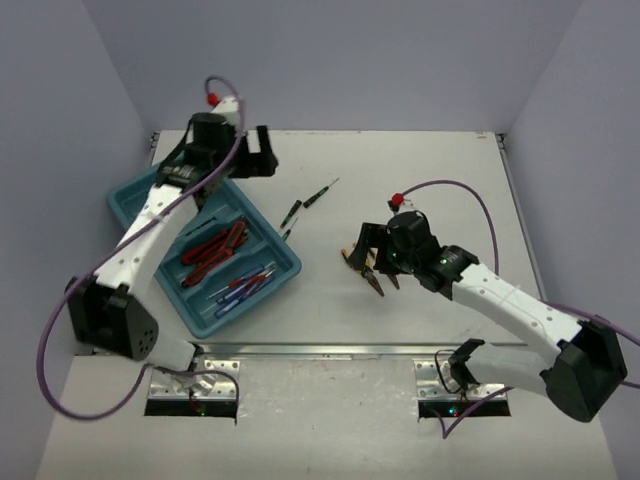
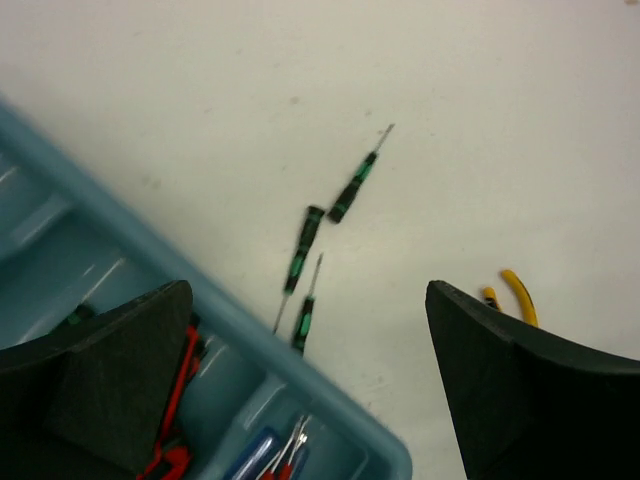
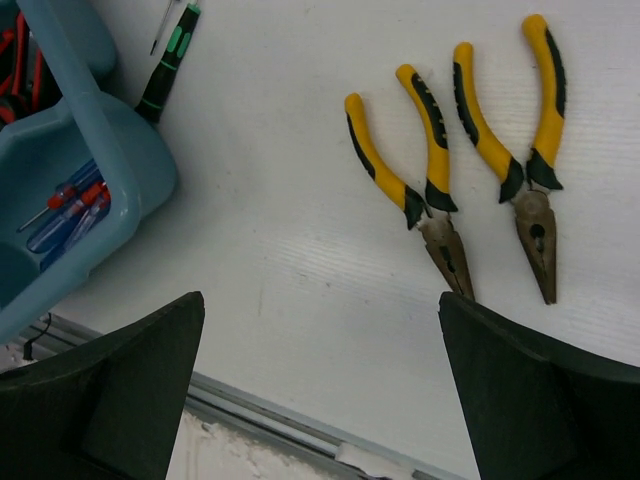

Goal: Sort the tools into containers

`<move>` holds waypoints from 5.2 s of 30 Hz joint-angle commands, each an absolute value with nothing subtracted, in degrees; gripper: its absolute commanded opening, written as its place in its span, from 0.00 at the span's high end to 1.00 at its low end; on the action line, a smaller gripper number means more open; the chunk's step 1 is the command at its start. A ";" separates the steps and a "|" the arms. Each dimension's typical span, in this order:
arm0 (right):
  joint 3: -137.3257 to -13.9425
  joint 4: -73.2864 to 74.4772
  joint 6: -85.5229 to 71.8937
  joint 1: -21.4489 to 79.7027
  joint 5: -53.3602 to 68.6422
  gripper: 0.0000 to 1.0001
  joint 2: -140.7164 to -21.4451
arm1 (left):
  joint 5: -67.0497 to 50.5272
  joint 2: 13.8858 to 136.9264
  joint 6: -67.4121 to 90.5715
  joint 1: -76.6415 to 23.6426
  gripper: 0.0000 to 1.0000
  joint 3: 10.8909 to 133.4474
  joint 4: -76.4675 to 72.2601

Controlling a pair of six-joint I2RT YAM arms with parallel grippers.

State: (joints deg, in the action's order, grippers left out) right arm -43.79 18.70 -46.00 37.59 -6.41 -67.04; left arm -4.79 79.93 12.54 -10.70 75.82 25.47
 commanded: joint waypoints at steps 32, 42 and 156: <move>-33.84 26.98 -34.94 35.47 -13.05 0.02 -33.80 | -2.66 146.84 -9.32 -26.72 0.78 127.51 37.91; -34.46 26.90 -34.27 35.51 -13.89 0.02 -33.93 | -8.31 134.14 -7.39 -29.88 1.00 130.26 34.76; -27.42 21.32 -30.76 35.21 -13.89 0.06 -33.66 | -0.44 137.16 -15.88 -20.01 1.00 113.81 38.92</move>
State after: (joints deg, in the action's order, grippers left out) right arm -27.75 24.05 -31.43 35.38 -13.43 -33.80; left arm -2.31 135.48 -13.38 -20.89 111.40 38.74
